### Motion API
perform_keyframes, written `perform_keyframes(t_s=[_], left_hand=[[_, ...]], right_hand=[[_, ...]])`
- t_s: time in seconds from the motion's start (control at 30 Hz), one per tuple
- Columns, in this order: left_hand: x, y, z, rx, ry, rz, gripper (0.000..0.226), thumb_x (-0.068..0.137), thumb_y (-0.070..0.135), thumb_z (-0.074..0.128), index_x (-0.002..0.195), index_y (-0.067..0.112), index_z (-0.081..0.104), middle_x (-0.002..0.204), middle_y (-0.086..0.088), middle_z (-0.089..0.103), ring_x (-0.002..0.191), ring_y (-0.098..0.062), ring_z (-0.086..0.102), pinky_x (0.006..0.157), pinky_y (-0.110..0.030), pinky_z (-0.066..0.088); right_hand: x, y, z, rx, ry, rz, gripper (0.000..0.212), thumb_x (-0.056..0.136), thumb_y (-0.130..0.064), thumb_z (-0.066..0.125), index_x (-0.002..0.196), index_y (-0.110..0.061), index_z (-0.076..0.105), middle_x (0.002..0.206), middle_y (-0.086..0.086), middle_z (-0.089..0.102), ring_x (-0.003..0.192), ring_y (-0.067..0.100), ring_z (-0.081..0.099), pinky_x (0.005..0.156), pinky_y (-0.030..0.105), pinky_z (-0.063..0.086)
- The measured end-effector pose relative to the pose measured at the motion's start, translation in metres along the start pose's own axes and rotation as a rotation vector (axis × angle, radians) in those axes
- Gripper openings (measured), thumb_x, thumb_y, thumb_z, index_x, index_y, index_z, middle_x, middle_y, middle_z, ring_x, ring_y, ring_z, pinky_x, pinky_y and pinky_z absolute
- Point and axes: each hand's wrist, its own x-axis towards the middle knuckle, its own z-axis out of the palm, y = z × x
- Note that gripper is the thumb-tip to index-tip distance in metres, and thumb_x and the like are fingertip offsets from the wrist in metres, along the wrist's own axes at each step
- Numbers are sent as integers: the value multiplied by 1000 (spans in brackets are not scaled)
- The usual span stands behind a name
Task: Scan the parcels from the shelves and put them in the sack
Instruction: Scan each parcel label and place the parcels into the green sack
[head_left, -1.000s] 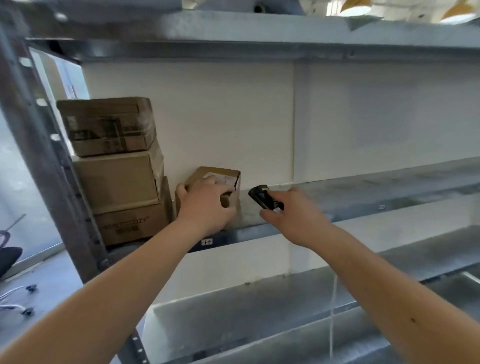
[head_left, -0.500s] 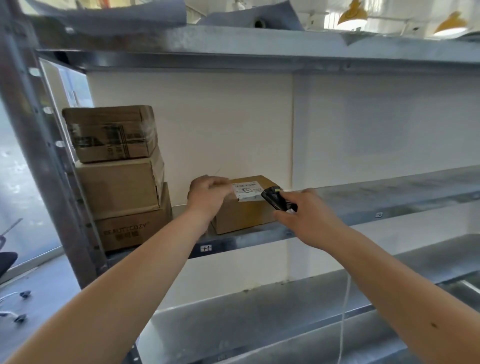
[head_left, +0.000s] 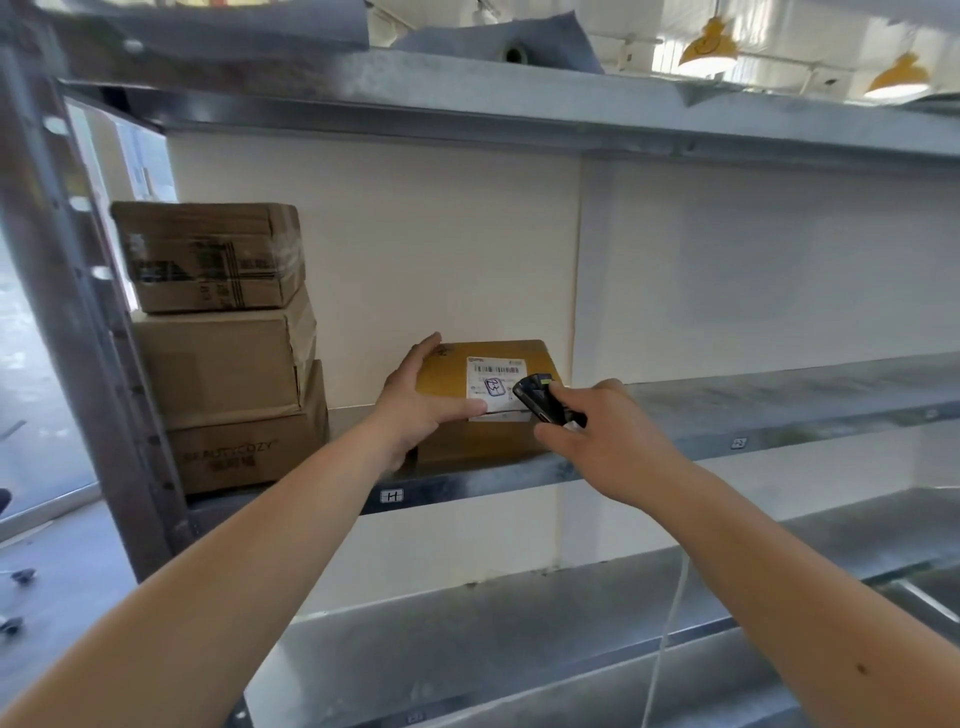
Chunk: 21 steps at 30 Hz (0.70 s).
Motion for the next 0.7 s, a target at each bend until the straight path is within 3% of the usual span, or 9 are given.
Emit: perform_keyframes(t_s=[0.1, 0.2, 0.37, 0.47, 0.57, 0.7], left_hand=[[-15, -4, 6, 158, 78, 150, 100, 47, 50, 98, 134, 62, 51, 150, 6, 39, 132, -20, 47, 114, -44, 47], [-25, -11, 11, 255, 138, 264, 92, 51, 56, 99, 126, 69, 50, 158, 9, 24, 143, -16, 32, 117, -31, 36], [-29, -21, 15, 320, 142, 420, 103, 43, 63, 99, 133, 65, 50, 163, 20, 8, 138, 26, 13, 109, -10, 23], [-28, -21, 18, 344, 127, 502, 108, 39, 71, 96, 136, 62, 51, 166, 19, 5, 147, 12, 20, 113, -12, 25], [-28, -20, 22, 398, 131, 562, 101, 45, 69, 94, 136, 62, 50, 168, 17, 0, 156, -15, 20, 123, -32, 30], [-25, -20, 27, 493, 155, 608, 101, 53, 56, 99, 139, 62, 45, 170, 12, -6, 159, -23, 10, 126, -48, 31]], right_hand=[[-7, -2, -5, -28, -25, -38, 56, 97, -56, 61, 149, -36, 52, 116, -2, 45, 79, 14, 62, 62, 21, 45], [-12, 0, -10, -16, -41, -56, 54, 98, -59, 58, 147, -37, 53, 108, -6, 46, 76, 11, 59, 59, 20, 42], [-16, 9, -15, 31, -45, -44, 54, 95, -59, 61, 146, -39, 57, 84, -5, 59, 49, 7, 49, 41, 12, 33], [-22, 16, -15, 91, -48, -21, 54, 95, -57, 62, 146, -42, 55, 74, -13, 66, 46, 1, 52, 42, 16, 37], [-29, 20, -14, 93, -66, 1, 60, 95, -57, 59, 152, -44, 46, 70, -14, 65, 46, -1, 53, 41, 14, 37], [-32, 23, -15, 65, -89, 20, 56, 94, -57, 56, 148, -43, 53, 63, -1, 65, 44, 3, 48, 42, 16, 35]])
